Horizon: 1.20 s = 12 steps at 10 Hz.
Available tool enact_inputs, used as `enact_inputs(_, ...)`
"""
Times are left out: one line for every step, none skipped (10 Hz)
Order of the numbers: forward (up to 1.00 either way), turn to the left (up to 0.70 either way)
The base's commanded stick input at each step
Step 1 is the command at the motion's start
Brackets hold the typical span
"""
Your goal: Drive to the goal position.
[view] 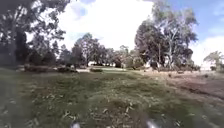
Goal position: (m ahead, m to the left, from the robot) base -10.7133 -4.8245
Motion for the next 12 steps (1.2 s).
enact_inputs(0.70,0.00)
enact_inputs(0.70,0.00)
enact_inputs(0.70,0.00)
enact_inputs(0.70,0.00)
enact_inputs(0.70,0.00)
enact_inputs(0.70,0.00)
enact_inputs(0.70,0.00)
enact_inputs(0.70,0.00)
enact_inputs(0.70,0.00)
enact_inputs(0.70,0.00)
enact_inputs(0.70,0.00)
enact_inputs(0.70,0.00)
